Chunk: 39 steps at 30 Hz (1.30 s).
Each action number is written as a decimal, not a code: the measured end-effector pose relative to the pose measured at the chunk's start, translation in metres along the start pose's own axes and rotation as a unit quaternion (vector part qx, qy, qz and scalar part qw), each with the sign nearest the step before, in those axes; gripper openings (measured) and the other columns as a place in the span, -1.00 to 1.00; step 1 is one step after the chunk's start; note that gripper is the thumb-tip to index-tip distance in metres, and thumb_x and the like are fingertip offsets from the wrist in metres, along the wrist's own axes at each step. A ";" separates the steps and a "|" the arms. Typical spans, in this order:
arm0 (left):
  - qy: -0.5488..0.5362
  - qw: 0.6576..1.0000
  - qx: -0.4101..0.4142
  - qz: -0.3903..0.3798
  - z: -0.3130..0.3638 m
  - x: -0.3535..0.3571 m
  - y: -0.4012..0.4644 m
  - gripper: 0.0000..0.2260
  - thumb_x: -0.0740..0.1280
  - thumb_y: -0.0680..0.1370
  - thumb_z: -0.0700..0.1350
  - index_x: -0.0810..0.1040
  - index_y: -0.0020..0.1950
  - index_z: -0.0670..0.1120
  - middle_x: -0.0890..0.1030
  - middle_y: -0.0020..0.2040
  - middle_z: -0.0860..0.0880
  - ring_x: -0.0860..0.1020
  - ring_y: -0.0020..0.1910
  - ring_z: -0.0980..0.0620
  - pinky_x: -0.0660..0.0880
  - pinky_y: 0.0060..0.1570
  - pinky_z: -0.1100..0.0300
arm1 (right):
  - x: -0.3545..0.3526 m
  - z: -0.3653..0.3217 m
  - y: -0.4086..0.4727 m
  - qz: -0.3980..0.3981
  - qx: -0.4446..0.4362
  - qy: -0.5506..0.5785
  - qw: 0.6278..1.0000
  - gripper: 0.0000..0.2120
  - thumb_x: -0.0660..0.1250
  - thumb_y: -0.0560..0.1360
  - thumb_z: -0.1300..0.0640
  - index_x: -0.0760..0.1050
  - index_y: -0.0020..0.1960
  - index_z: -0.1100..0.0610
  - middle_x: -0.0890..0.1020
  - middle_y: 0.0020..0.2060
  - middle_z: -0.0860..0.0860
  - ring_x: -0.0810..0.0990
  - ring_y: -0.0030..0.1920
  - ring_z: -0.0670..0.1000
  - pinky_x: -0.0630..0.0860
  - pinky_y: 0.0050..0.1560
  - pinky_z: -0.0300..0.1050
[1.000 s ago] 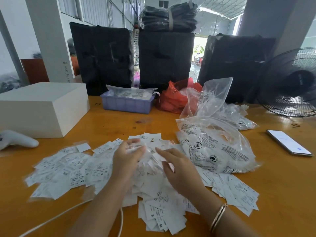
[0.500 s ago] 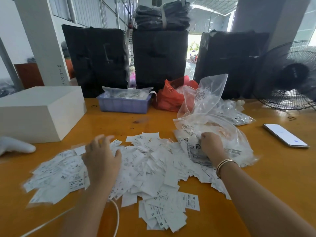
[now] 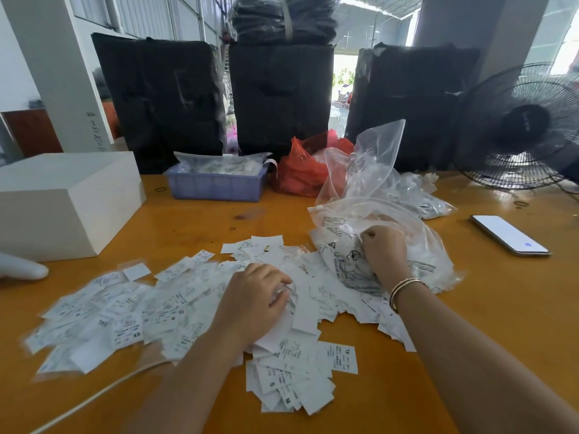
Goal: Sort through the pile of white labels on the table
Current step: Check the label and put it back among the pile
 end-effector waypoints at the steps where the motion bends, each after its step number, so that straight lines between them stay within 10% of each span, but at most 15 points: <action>1: 0.000 1.000 -0.001 -0.002 -0.002 0.001 0.000 -0.82 0.25 0.57 0.01 0.59 0.12 0.06 0.59 0.09 0.15 0.46 0.13 0.13 0.27 0.06 0.28 | -0.003 -0.002 -0.001 0.019 -0.015 0.012 1.000 -0.77 0.23 0.46 0.34 0.48 -0.37 0.33 0.44 -0.44 0.16 0.38 -0.34 0.12 0.28 -0.32 -0.10; 7: -0.025 0.999 -0.028 0.011 -0.006 -0.001 0.000 -0.81 0.25 0.58 0.00 0.59 0.14 0.05 0.58 0.12 0.15 0.45 0.15 0.15 0.27 0.10 0.28 | -0.038 -0.032 -0.026 0.154 -0.101 0.142 0.973 -0.90 0.30 0.54 0.19 0.58 -0.06 0.17 0.61 -0.13 -0.01 0.52 -0.04 0.00 0.40 0.15 -0.05; 13: -0.240 0.963 -0.117 0.033 -0.009 -0.013 -0.003 -0.63 0.11 0.54 0.24 0.47 0.26 0.15 0.43 0.09 0.39 0.38 0.06 0.48 0.29 -0.02 0.53 | 0.001 -0.071 -0.085 -0.144 -0.077 0.387 0.907 -0.92 0.27 0.55 0.21 0.50 -0.08 0.08 0.66 -0.32 -0.02 0.58 -0.34 -0.15 0.48 -0.33 -0.34; 22: -0.392 0.903 -0.176 -0.004 -0.009 -0.014 -0.008 -0.53 0.15 0.37 0.46 0.60 -0.08 0.14 0.64 -0.18 0.11 0.55 -0.20 0.15 0.50 -0.17 0.25 | 0.029 -0.082 -0.114 -0.220 -0.110 0.352 0.903 -0.88 0.34 0.52 0.25 0.53 -0.16 0.07 0.63 -0.43 -0.07 0.57 -0.41 -0.17 0.47 -0.35 -0.37; 28: -0.383 0.892 -0.231 0.059 -0.017 -0.009 -0.011 -0.94 0.37 0.53 -0.07 0.60 -0.12 0.06 0.67 -0.20 0.18 0.62 -0.18 0.23 0.53 -0.16 0.30 | 0.029 -0.074 -0.110 -0.187 -0.120 0.317 0.922 -0.87 0.28 0.56 0.14 0.52 -0.13 -0.04 0.65 -0.37 -0.07 0.56 -0.39 -0.18 0.45 -0.34 -0.37; 35: -0.482 0.806 -0.290 0.183 -0.036 -0.021 -0.017 -0.98 0.32 0.56 -0.23 0.51 -0.04 -0.13 0.70 -0.19 0.00 0.68 -0.19 0.10 0.56 -0.26 0.36 | 0.048 -0.071 -0.110 -0.171 -0.225 -0.032 0.959 -0.69 0.21 0.56 0.08 0.50 0.28 0.02 0.56 0.23 -0.05 0.43 0.22 0.00 0.30 0.22 -0.10; 39: -0.498 0.783 -0.310 0.206 -0.043 -0.022 -0.019 -0.90 0.33 0.55 -0.25 0.52 -0.01 -0.06 0.70 -0.20 0.04 0.68 -0.17 0.10 0.57 -0.24 0.34 | 0.061 -0.083 -0.121 -0.190 -0.260 -0.131 0.937 -0.63 0.14 0.55 -0.02 0.45 0.30 0.07 0.58 0.17 -0.01 0.42 0.21 0.08 0.26 0.21 0.00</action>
Point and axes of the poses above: each hand's wrist, its own y-axis towards the middle knuckle, its own x-axis out of the palm, z = x × y, the point moved 7 cm from there along y, towards the middle knuckle
